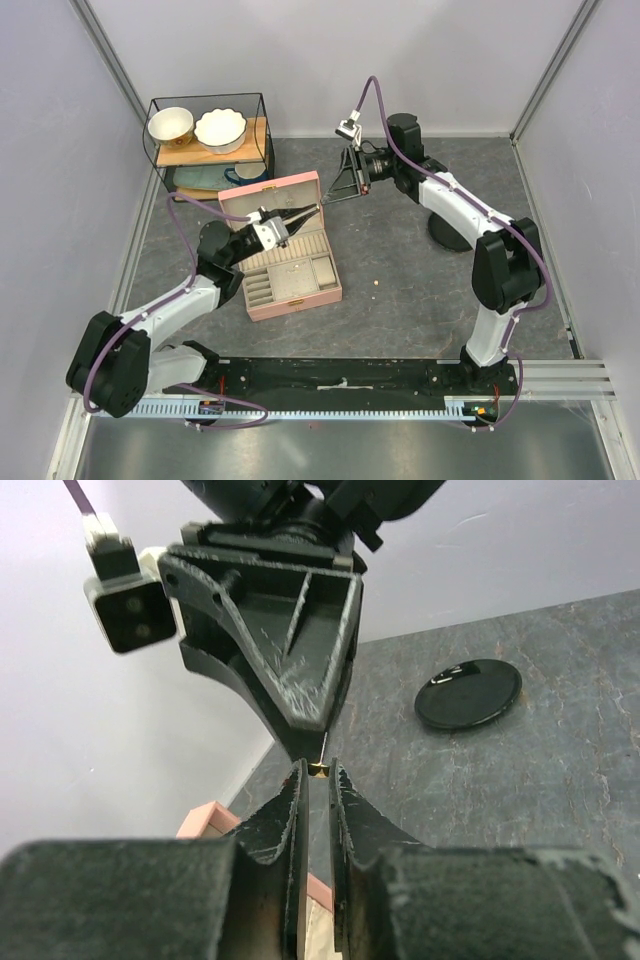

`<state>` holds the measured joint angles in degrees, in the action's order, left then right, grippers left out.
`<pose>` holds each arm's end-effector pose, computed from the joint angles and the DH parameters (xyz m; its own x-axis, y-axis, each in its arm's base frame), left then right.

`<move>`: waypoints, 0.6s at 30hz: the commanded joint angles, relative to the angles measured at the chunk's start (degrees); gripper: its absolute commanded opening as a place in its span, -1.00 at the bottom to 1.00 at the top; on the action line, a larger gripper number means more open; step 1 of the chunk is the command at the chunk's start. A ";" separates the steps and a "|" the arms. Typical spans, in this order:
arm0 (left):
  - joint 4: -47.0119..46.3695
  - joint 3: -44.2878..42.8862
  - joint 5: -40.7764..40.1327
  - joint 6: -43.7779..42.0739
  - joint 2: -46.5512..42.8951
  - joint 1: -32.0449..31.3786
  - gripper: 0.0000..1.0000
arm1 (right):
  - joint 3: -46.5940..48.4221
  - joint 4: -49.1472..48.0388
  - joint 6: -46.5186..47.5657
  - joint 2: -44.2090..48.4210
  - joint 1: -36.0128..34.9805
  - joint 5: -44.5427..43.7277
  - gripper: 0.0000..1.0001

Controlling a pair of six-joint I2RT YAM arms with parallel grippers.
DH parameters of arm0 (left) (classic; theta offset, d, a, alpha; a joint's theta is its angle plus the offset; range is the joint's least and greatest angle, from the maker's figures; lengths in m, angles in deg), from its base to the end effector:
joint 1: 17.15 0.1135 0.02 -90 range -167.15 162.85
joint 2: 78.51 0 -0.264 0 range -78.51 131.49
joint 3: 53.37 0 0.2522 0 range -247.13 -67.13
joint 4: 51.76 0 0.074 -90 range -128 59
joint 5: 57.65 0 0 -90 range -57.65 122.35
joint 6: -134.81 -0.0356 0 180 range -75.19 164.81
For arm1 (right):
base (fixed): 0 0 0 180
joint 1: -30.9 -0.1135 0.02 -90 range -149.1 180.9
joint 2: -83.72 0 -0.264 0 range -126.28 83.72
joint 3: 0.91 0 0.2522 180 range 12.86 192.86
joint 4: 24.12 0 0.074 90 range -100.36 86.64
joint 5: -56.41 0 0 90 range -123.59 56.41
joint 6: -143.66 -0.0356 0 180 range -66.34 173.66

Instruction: Organize the mixed jewelry

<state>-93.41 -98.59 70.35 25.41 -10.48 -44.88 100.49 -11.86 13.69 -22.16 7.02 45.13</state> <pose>0.2113 -0.1359 0.2935 0.5627 -0.0001 -0.8267 0.7374 0.4521 0.5019 0.3710 0.2024 0.3244 -0.8043 -0.2187 -0.5525 -0.5496 -0.0794 0.8316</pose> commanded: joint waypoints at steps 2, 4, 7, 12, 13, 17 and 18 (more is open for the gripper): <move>-0.92 1.40 -0.38 -1.78 -2.02 0.22 -0.97 | 0.52 -2.98 -0.81 4.46 1.82 1.70 -0.28; -0.31 1.58 -0.38 -2.05 -2.20 0.30 -0.97 | 0.78 -3.07 -1.08 4.98 2.52 1.88 -0.28; 1.79 1.49 -0.47 -2.31 -2.55 0.39 -0.97 | 0.96 -2.99 -1.08 5.86 3.66 1.62 -0.28; 25.46 -6.92 -1.61 -7.39 -2.82 0.83 -0.97 | -0.97 -2.98 -0.64 7.27 4.80 0.65 -0.28; 36.41 -11.30 -1.87 -10.37 -2.73 0.83 -0.97 | -1.67 -2.90 -0.55 7.79 5.24 0.56 -0.28; 55.91 -19.15 -4.07 -16.54 -3.95 0.74 -0.97 | -2.38 -2.90 -0.38 8.77 6.21 -0.67 -0.31; 59.60 -20.55 -5.46 -17.77 -4.13 0.74 -0.97 | -2.38 -2.90 -0.29 8.68 6.39 -0.84 -0.31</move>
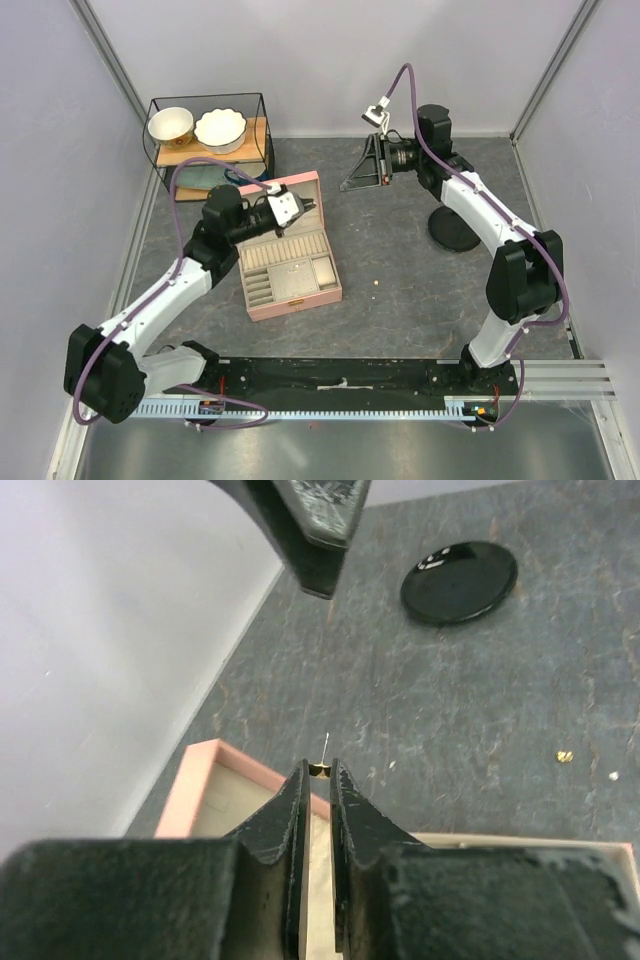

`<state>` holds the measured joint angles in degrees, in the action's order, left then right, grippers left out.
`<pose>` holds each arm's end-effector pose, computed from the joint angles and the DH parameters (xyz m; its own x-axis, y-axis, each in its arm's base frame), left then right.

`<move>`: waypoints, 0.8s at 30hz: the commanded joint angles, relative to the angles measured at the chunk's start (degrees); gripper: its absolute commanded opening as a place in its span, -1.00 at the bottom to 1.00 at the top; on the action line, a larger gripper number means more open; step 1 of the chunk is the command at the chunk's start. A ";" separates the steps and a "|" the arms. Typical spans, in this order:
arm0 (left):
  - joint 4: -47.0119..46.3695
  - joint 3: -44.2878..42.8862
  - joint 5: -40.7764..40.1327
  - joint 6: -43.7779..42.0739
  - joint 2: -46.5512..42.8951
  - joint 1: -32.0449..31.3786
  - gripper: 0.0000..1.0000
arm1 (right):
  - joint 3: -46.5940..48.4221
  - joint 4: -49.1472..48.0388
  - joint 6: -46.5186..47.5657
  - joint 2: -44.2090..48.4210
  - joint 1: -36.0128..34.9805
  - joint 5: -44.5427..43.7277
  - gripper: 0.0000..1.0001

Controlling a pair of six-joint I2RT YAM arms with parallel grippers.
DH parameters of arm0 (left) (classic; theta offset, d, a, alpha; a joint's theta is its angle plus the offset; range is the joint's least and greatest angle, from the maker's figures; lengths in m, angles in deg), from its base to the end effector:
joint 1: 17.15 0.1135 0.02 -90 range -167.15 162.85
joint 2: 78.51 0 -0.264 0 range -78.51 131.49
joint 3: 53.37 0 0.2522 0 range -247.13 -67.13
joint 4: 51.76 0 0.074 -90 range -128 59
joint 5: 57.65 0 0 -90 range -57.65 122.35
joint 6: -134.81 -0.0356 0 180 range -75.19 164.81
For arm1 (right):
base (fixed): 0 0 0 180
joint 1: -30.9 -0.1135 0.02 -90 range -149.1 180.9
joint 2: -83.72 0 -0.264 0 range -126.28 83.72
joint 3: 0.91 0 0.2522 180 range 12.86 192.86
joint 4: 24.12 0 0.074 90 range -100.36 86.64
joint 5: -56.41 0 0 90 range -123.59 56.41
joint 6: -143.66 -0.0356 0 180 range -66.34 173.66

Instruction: Organize the mixed jewelry

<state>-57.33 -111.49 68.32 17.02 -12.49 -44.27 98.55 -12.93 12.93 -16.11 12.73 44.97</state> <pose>0.2265 -0.1395 0.3159 0.3835 0.2275 -0.8951 0.8054 0.3919 0.4447 0.3660 0.1569 0.3558 -0.7800 -0.1198 -0.6143 -0.6140 -0.0433 0.7881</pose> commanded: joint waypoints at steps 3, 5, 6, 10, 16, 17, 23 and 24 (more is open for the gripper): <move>36.18 -13.20 -7.48 -14.46 -2.73 -0.39 -0.97 | -0.52 -1.83 0.48 2.54 0.86 -1.57 -0.34; 44.33 -16.89 -10.89 -16.67 -3.00 -0.75 -0.97 | -0.70 -1.83 0.48 2.45 0.95 -1.75 -0.35; 47.08 -19.25 -11.96 -18.77 -3.00 -1.01 -0.97 | -0.70 -1.83 0.48 2.36 1.03 -2.01 -0.35; 60.70 -24.45 -15.83 -23.26 -2.56 -1.98 -0.97 | -1.14 -1.74 0.74 2.71 1.21 -2.45 -0.35; 75.66 -28.24 -22.86 -25.47 1.12 -6.89 -0.97 | -2.37 -1.65 1.27 3.41 3.23 -3.41 -0.35; 76.63 -27.89 -25.31 -25.38 1.65 -7.94 -0.97 | -2.46 -1.65 1.44 3.59 3.58 -3.77 -0.35; 81.90 -27.09 -33.75 -25.30 8.33 -14.37 -0.97 | -2.63 2.21 5.64 5.08 6.48 -6.66 -0.35; 82.52 -27.71 -34.55 -25.12 9.21 -15.59 -0.97 | -2.11 4.13 7.32 5.17 6.75 -8.06 -0.34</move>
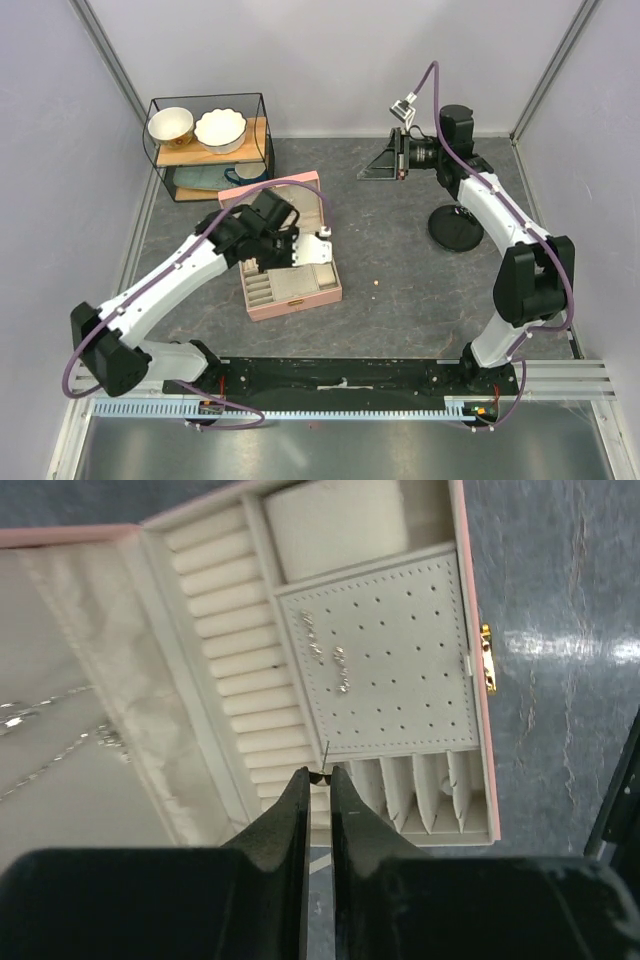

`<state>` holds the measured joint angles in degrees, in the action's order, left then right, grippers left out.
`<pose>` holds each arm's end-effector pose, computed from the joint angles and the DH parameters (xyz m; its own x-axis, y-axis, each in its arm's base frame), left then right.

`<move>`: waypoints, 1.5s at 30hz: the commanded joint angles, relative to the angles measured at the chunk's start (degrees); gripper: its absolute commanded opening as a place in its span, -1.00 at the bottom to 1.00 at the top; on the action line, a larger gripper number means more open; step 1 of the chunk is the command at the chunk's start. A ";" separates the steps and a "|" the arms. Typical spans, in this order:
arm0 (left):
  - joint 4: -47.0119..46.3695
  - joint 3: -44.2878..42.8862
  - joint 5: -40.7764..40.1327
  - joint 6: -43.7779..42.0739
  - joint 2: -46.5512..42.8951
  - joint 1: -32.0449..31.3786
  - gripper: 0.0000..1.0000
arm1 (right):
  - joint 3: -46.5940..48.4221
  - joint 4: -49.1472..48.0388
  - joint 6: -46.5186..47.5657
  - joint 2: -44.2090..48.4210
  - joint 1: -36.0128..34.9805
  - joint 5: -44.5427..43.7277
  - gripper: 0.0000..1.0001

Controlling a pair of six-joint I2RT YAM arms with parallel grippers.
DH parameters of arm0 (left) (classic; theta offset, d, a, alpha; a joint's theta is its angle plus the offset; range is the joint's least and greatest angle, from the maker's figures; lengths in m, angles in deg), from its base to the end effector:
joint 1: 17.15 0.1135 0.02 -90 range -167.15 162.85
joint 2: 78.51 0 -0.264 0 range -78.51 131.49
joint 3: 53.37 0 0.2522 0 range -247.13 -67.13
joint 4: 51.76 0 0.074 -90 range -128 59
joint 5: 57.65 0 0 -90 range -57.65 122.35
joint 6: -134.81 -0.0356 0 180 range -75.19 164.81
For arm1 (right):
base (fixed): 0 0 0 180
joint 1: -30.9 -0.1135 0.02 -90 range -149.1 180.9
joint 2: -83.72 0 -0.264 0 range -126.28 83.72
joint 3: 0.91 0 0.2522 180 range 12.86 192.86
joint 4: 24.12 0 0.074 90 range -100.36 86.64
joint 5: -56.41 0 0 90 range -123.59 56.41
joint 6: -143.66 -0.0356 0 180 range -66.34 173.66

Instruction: Organize the mixed jewelry

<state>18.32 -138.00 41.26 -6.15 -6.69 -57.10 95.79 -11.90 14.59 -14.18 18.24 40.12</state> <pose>0.1824 -0.1600 0.3284 0.1364 0.8867 -0.4418 0.9409 0.0236 0.3379 0.3731 0.1188 0.3502 -0.7887 0.0040 -0.6148 -0.6122 0.0857 0.7860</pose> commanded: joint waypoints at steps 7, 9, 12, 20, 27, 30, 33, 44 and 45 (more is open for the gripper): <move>8.99 -3.13 -13.83 -0.90 9.57 -6.11 -0.97 | 6.36 24.30 22.63 3.86 1.33 -10.78 -0.35; 8.90 -3.74 -14.70 -0.72 11.06 -6.37 -0.97 | 6.19 24.48 22.98 4.30 1.42 -11.39 -0.35; 8.73 -4.27 -16.64 -0.63 12.99 -6.73 -0.97 | 6.01 24.66 23.16 4.48 1.42 -11.84 -0.36; 8.20 -4.80 -17.43 -0.63 15.20 -6.73 -0.97 | 5.39 24.66 23.07 5.01 1.33 -12.01 -0.36; 7.58 -4.19 -15.06 -0.28 15.29 -6.73 -0.97 | 5.22 24.74 23.16 5.18 1.33 -12.36 -0.36; 6.88 -2.52 -14.53 -0.19 15.11 -6.81 -0.97 | 5.13 24.83 23.34 5.10 1.33 -12.28 -0.36; 5.74 -1.73 -13.13 -0.11 15.11 -6.90 -0.97 | 4.34 25.01 24.13 4.92 1.33 -12.45 -0.35; 4.51 -3.31 -11.02 -0.28 17.92 -7.69 -0.97 | 2.50 25.97 26.24 7.20 1.33 -14.30 -0.35; 4.42 -3.31 -10.93 -0.37 18.01 -7.69 -0.97 | 2.49 25.97 26.32 7.38 1.24 -14.39 -0.35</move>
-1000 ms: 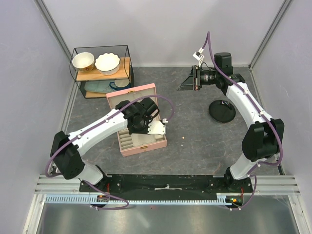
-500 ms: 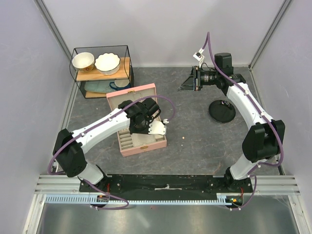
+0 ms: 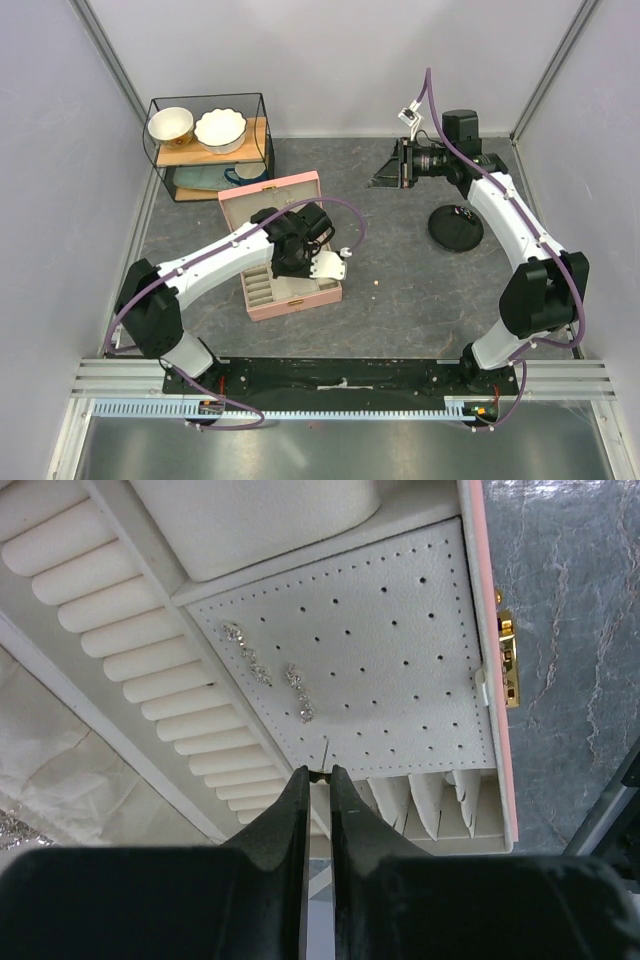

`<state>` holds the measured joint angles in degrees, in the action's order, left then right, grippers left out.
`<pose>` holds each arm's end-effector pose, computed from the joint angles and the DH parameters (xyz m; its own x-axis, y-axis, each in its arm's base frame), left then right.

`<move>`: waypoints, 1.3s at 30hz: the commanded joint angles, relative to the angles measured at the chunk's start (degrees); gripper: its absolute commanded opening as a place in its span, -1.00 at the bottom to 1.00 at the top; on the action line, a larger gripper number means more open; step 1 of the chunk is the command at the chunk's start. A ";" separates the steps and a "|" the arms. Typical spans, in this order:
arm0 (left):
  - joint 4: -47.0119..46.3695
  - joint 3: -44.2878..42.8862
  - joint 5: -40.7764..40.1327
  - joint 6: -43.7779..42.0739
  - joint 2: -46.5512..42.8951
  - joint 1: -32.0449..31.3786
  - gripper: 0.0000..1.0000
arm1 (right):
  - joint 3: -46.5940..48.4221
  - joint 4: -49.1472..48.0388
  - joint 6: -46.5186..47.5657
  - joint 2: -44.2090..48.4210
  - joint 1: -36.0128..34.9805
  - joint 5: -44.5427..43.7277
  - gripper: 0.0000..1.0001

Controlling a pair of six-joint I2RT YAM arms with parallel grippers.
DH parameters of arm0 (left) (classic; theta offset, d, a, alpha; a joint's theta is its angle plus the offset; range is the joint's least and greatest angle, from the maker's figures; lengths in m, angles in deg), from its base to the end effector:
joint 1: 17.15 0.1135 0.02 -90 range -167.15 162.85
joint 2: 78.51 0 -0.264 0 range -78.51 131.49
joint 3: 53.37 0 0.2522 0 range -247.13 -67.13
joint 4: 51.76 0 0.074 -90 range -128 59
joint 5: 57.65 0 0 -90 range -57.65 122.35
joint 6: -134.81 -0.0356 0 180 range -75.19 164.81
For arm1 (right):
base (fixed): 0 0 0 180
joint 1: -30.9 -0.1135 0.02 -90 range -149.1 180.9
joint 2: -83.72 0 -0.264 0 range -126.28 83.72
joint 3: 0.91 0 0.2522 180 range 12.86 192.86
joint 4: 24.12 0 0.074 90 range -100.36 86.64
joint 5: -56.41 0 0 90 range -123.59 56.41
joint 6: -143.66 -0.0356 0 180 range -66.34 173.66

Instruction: Organize the mixed jewelry

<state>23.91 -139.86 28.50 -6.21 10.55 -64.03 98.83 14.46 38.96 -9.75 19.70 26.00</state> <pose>0.1999 -0.2100 0.2589 0.1379 0.9874 -0.0771 0.9724 -0.1202 0.1998 0.3515 0.1009 0.3554 -0.7135 -0.0103 -0.7005 -0.6537 0.3697 0.6603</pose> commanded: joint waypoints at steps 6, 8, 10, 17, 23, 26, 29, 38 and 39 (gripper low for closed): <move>-1.18 -1.71 2.45 -0.30 1.47 -0.94 -0.97 | -0.54 -0.30 2.13 2.59 -0.14 -0.27 -0.35; -1.27 -1.80 2.45 -0.30 1.82 -1.03 -0.97 | -0.55 -0.30 2.04 2.59 -0.14 -0.18 -0.35; -1.35 -1.89 2.45 -0.30 2.17 -1.12 -0.97 | -0.46 -0.30 2.13 2.42 -0.14 -0.18 -0.35; -1.79 -2.50 1.84 -0.39 4.10 -1.20 -0.97 | -0.81 -0.30 2.13 2.94 -0.14 -0.09 -0.35; -1.79 -3.21 1.05 -0.48 4.64 -1.38 -0.97 | -1.07 -0.30 2.22 3.21 -0.22 0.08 -0.36; -1.79 -3.30 0.87 -0.48 5.07 -1.38 -0.97 | -1.51 -0.38 2.31 3.12 -0.22 0.26 -0.36; -1.79 -3.38 0.70 -0.48 5.51 -1.47 -0.97 | -1.78 -0.38 2.48 3.38 -0.14 0.35 -0.36; -1.79 -3.21 0.08 -0.65 5.34 -1.64 -0.97 | -1.86 -0.38 2.39 3.73 -0.14 0.52 -0.36; -1.79 -3.21 0.08 -0.74 5.16 -1.73 -0.97 | -1.86 -0.47 2.39 3.73 -0.14 0.52 -0.36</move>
<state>22.91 -141.39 29.39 -6.21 15.99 -65.25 96.99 15.02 40.18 -8.41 19.70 25.81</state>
